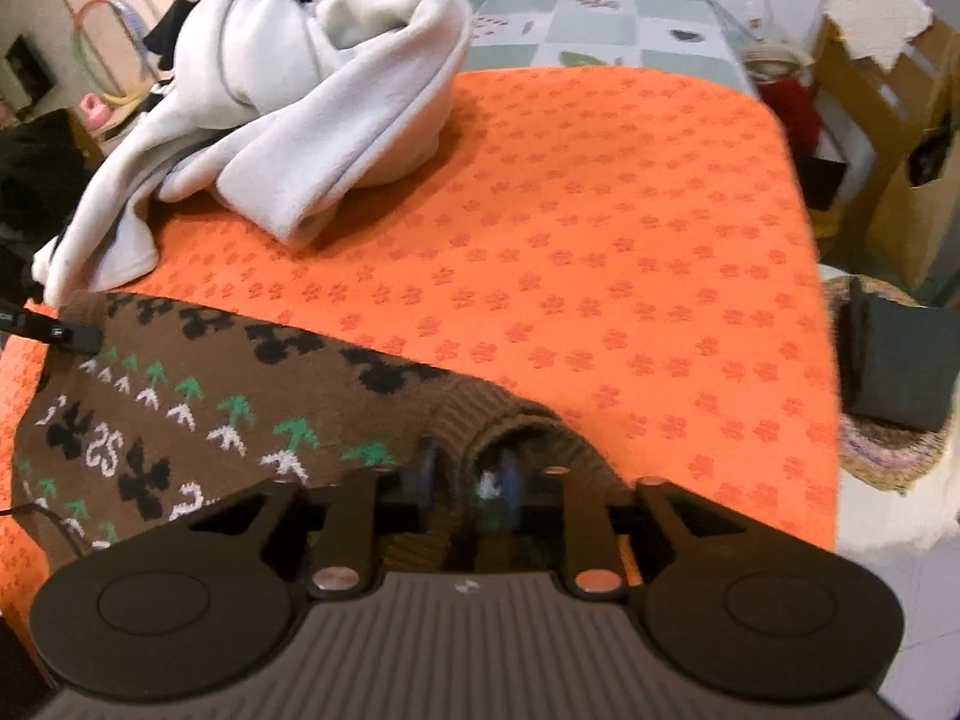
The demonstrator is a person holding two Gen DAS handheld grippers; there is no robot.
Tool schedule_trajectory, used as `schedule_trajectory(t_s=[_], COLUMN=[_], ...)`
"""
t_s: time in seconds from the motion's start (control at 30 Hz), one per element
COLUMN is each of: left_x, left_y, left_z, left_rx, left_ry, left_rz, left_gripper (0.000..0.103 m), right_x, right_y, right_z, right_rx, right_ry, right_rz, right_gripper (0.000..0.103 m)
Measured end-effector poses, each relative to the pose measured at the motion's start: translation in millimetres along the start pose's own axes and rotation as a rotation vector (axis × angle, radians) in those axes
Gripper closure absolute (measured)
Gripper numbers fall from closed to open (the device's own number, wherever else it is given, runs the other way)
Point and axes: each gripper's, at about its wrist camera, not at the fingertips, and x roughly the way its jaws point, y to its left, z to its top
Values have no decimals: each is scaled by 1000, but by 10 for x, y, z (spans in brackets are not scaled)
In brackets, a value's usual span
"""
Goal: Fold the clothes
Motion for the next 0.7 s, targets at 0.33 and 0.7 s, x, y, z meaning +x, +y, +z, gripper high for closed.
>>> schedule_trajectory(t_s=[0.33,0.7], left_x=[-600,-667], left_y=[241,536], left_z=[142,323], left_rx=[141,341], left_ry=[34,143], left_rz=[-9,-71], left_gripper=[54,52], right_x=[-796,-1041], right_y=[678,2306], right_z=[-250,-718], right_rx=[-40,10], right_ry=[-92,-151], right_rz=[-109,-63], right_gripper=[64,57])
